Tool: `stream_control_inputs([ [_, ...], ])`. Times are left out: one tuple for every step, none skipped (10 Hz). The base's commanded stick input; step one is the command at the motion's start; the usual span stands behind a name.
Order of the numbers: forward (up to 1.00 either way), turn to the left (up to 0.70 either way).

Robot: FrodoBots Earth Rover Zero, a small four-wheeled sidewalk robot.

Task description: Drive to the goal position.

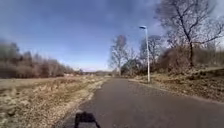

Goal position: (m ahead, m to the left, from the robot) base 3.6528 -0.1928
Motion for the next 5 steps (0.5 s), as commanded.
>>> stream_control_inputs([
  [0.7, -0.01],
  [0.7, -0.02],
  [0.7, -0.03],
  [0.7, -0.03],
  [0.7, -0.03],
])
